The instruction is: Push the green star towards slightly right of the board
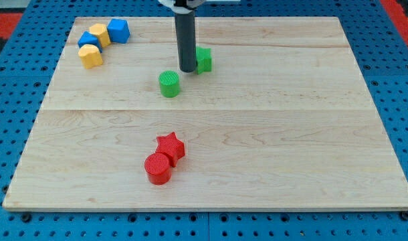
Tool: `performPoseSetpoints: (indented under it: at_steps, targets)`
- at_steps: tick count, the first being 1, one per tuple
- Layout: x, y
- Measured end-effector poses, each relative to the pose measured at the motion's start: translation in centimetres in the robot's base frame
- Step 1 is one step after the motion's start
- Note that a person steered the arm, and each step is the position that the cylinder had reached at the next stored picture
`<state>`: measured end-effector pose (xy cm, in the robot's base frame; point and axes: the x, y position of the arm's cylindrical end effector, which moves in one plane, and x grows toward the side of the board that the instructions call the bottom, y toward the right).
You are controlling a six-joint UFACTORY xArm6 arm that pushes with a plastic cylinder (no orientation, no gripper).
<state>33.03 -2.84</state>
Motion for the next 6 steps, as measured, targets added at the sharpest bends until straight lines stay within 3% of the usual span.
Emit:
performPoseSetpoints:
  at_steps: [1, 2, 3, 5, 6]
  targets:
    - [-1.7, 2.0]
    - [-4.7, 0.0]
    - [-4.9, 1.2]
    - [-4.9, 15.3]
    - [-5.7, 15.9]
